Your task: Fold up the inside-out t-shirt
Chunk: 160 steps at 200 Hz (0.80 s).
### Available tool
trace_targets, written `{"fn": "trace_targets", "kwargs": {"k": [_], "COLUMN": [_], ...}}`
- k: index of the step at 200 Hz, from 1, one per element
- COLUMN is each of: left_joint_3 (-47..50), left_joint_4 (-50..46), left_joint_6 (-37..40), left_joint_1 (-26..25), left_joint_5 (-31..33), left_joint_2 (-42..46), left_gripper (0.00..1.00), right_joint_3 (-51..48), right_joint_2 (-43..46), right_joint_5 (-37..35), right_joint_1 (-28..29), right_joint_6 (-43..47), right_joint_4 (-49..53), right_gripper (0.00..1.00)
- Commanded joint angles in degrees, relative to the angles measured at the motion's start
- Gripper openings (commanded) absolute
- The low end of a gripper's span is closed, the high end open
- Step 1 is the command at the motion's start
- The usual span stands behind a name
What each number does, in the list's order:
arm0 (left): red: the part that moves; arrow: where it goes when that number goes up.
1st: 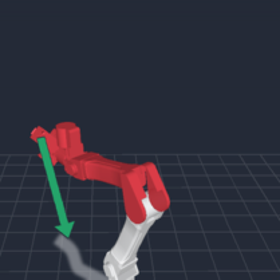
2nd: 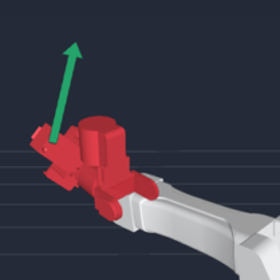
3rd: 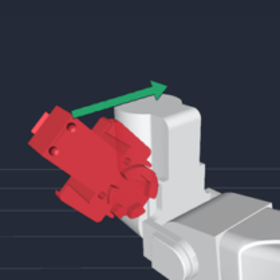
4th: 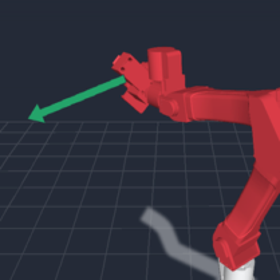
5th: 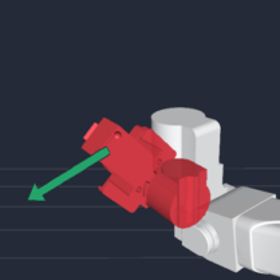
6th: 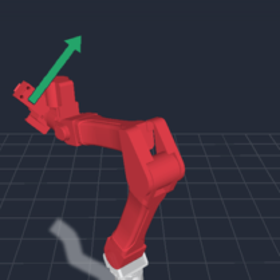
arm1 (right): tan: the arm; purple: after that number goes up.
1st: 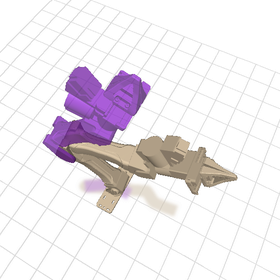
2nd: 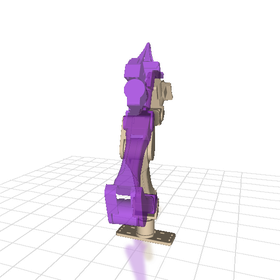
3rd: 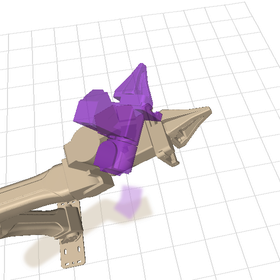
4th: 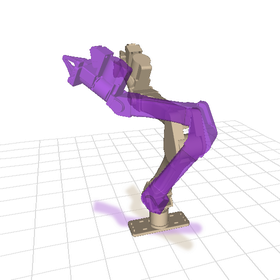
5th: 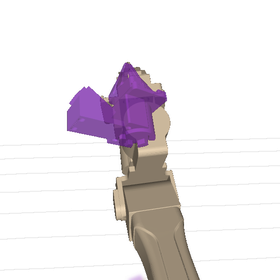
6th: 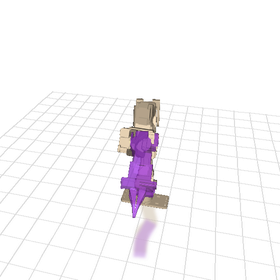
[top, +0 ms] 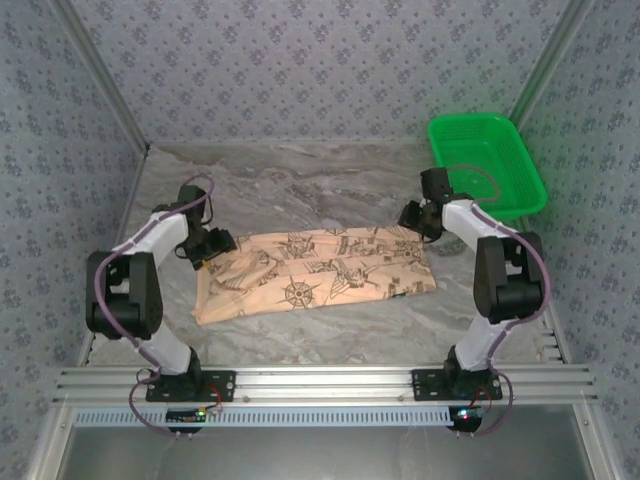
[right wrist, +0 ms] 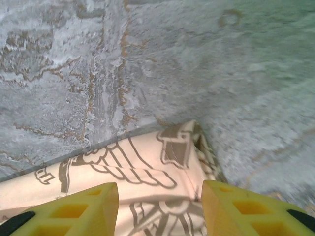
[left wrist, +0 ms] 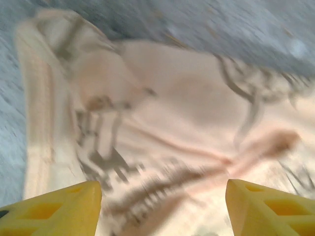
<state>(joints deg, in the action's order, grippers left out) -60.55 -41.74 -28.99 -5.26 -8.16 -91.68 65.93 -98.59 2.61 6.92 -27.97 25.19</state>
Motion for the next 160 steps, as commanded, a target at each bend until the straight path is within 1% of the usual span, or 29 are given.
{"fn": "trace_targets", "kwargs": {"k": [1,14,26,29,42,54,65,76,80,93,105,116,123,132,141,160], "left_joint_3": [-2.4,-2.6,-2.8,-2.8,-2.7,-2.5,-1.8,-0.9,-0.6,0.1,1.0,1.7,1.9,1.9,1.7,1.9], "left_joint_4": [-7.1,-7.5,-7.9,-8.0,-8.8,-9.5,-10.0,-9.7,-9.6,-9.4,-8.2,-6.7,-6.2,-5.9,-6.1,-6.5], "left_joint_6": [2.3,2.5,2.5,2.5,2.4,2.6,1.9,1.1,0.9,0.0,-0.7,-1.2,-1.3,-1.1,-0.5,0.4], "left_joint_1": [-7.0,-12.1,-16.6,-17.6,-22.3,-25.1,-26.3,-26.4,-26.3,-26.2,-25.0,-23.8,-23.3,-23.1,-23.0,-23.0], "left_joint_5": [-2.5,-2.8,-2.6,-2.5,-0.6,2.2,5.4,6.6,7.3,10.8,11.0,9.7,9.0,8.9,8.3,7.7], "left_joint_2": [2.9,2.6,1.4,1.0,-0.5,-1.4,-1.8,-1.8,-1.8,-1.6,-1.3,-0.8,-0.4,0.0,0.3,1.8], "left_gripper": [0.67,0.68,0.68,0.68,0.68,0.69,0.69,0.70,0.70,0.70,0.68,0.61,0.56,0.45,0.31,0.09], "right_joint_3": [-0.9,-1.1,-2.1,-2.3,-3.2,-3.0,-2.7,-2.5,-2.4,-2.0,-2.0,-2.0,-2.2,-2.3,-2.2,-2.6], "right_joint_2": [2.8,2.6,2.5,2.4,1.7,0.8,-0.4,-1.5,-2.0,-2.8,-2.8,-2.8,-2.3,-1.5,-0.4,2.6], "right_joint_5": [-1.2,-1.6,-1.2,-1.0,-0.4,-1.0,-2.4,-3.2,-3.8,-5.9,-7.1,-7.6,-7.7,-7.8,-7.3,-8.1], "right_joint_1": [-0.9,-0.9,-0.6,-0.6,-0.2,0.6,1.2,1.7,1.9,2.5,3.0,3.4,3.6,4.1,4.4,5.9], "right_joint_6": [-5.2,-7.5,-7.6,-8.9,-10.1,-10.0,-9.8,-9.4,-9.2,-8.5,-8.5,-8.5,-6.2,-5.4,-4.3,-3.0], "right_joint_4": [8.1,11.0,10.4,10.3,9.5,9.5,9.5,9.5,8.1,7.9,7.4,7.0,6.7,6.4,6.3,7.8], "right_gripper": [0.50,0.51,0.50,0.50,0.48,0.46,0.42,0.34,0.30,0.25,0.19,0.11,0.06,0.00,0.00,0.00]}}
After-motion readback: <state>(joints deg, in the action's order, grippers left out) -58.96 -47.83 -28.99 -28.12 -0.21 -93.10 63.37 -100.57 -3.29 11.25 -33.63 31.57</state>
